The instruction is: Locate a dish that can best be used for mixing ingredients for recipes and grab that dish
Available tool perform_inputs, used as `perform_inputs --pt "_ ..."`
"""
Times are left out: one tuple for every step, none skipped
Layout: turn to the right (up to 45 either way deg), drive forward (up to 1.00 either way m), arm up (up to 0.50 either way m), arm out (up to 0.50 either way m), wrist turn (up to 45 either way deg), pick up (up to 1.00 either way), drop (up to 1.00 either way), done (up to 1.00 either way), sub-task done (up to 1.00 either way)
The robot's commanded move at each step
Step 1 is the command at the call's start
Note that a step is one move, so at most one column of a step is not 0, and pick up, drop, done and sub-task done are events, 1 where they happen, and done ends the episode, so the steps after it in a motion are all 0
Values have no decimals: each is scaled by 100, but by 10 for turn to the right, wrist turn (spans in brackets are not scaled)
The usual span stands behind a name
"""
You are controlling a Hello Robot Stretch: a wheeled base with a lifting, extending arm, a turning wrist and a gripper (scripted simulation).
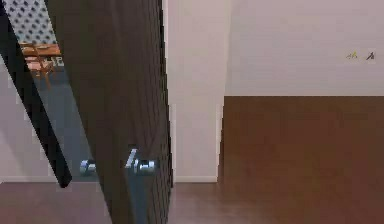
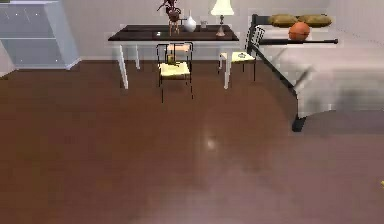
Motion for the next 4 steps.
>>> perform_inputs --pt "-450 0 0 0 0 0 0 0 0" --pt "-450 0 0 0 0 0 0 0 0" --pt "-240 0 0 0 0 0 0 0 0" --pt "0 30 0 0 0 0 0 0 0"
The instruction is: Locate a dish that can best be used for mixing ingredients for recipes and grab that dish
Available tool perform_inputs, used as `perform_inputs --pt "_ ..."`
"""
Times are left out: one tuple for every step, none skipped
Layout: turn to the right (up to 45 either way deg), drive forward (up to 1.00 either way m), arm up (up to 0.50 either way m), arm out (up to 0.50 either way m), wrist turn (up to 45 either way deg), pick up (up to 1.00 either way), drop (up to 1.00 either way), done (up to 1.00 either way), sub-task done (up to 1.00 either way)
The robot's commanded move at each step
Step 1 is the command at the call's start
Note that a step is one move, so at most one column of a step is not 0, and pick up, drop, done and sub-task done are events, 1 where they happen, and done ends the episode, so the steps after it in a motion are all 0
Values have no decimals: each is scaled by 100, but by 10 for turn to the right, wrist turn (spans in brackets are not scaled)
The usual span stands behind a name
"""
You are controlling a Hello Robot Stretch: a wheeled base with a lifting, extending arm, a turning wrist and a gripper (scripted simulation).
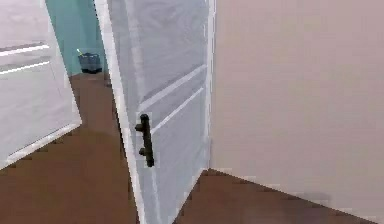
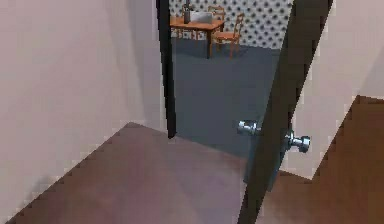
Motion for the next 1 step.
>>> perform_inputs --pt "450 0 0 0 0 0 0 0 0"
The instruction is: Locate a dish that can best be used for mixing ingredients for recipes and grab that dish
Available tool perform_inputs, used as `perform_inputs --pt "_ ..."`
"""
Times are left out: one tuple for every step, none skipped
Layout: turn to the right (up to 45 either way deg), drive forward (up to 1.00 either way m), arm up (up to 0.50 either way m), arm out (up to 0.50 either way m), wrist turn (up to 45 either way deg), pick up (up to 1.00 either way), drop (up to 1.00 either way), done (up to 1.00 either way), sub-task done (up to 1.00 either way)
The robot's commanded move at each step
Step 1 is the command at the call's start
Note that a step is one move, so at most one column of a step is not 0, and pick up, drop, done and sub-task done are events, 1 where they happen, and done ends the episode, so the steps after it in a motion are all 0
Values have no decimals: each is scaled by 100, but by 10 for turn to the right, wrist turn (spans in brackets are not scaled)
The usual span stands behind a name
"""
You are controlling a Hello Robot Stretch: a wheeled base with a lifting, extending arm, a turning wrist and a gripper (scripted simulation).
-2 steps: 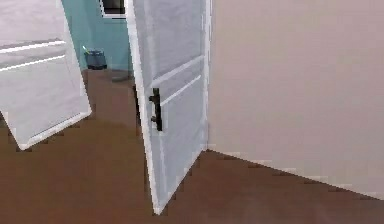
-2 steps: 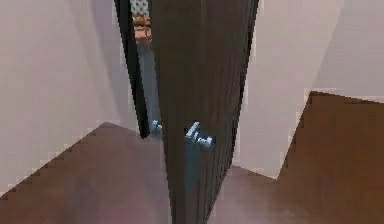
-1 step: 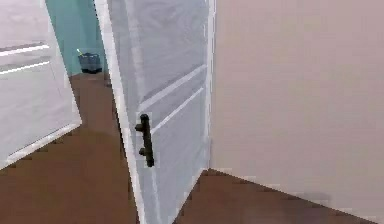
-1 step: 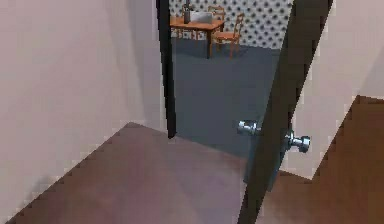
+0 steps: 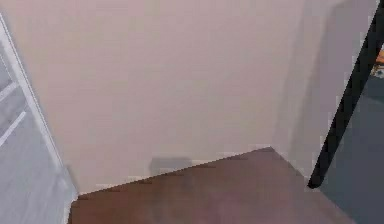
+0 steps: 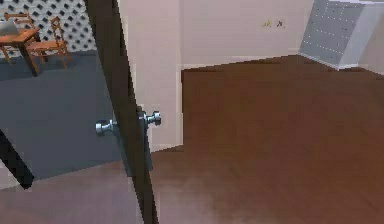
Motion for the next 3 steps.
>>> perform_inputs --pt "240 0 0 0 0 0 0 0 0" --pt "0 60 0 0 0 0 0 0 0" --pt "420 0 0 0 0 0 0 0 0"
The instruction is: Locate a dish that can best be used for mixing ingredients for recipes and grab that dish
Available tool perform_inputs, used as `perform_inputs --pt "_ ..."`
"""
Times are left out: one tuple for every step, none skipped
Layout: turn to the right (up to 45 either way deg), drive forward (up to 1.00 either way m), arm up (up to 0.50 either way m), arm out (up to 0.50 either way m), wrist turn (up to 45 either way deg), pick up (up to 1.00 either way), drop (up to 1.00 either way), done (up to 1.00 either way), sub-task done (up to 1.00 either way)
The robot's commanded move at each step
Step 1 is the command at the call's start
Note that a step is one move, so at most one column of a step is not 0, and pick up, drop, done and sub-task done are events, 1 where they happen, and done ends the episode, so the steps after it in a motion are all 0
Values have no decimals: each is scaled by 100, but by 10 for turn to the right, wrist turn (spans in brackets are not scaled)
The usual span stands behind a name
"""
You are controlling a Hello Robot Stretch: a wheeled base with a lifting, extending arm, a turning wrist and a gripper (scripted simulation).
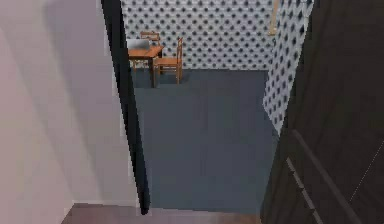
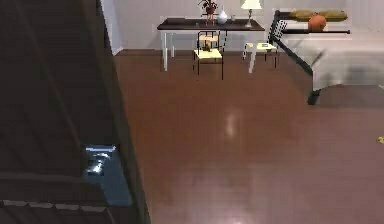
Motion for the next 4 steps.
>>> perform_inputs --pt "0 100 0 0 0 0 0 0 0" --pt "0 30 0 0 0 0 0 0 0" --pt "-300 0 0 0 0 0 0 0 0" --pt "-30 0 0 0 0 0 0 0 0"
